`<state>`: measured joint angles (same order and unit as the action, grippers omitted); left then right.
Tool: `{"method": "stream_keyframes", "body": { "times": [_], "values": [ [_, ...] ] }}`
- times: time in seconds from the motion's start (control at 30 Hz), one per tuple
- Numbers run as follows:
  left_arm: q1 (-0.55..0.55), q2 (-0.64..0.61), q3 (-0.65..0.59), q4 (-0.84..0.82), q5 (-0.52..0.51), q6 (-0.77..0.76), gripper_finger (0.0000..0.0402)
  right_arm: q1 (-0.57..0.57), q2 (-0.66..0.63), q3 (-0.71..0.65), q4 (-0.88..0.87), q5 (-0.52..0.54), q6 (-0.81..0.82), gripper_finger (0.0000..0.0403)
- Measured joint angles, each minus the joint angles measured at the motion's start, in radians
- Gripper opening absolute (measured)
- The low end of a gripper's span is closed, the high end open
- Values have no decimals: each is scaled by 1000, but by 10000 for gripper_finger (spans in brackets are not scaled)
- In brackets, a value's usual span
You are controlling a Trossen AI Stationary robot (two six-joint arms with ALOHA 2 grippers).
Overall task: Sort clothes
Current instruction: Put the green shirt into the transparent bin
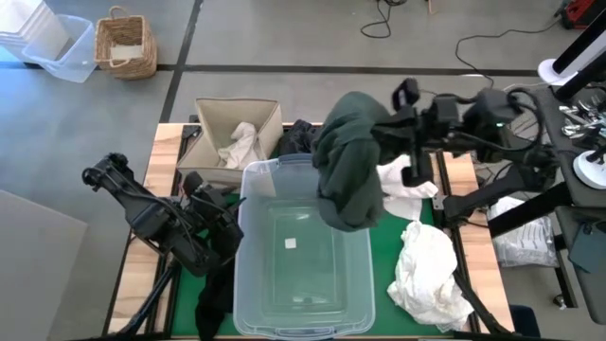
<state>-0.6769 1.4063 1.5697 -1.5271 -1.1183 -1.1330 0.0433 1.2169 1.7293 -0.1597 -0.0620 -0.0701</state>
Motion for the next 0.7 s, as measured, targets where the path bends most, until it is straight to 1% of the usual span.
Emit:
{"method": "stream_keyframes", "body": {
  "times": [0.07,0.17,0.37,0.5,0.7],
  "values": [
    [0,0,20,6,0,23,132,0,42,35,-4,-42,25,12],
    [0,0,50,7,-1,46,132,0,100,83,-29,-71,47,12],
    [-1,0,94,7,3,107,132,0,187,163,-137,-91,53,12],
    [-3,0,135,5,26,164,132,0,218,178,-229,-96,60,12],
    [-3,0,178,0,27,210,132,0,233,166,-394,-95,72,12]
  ]
}}
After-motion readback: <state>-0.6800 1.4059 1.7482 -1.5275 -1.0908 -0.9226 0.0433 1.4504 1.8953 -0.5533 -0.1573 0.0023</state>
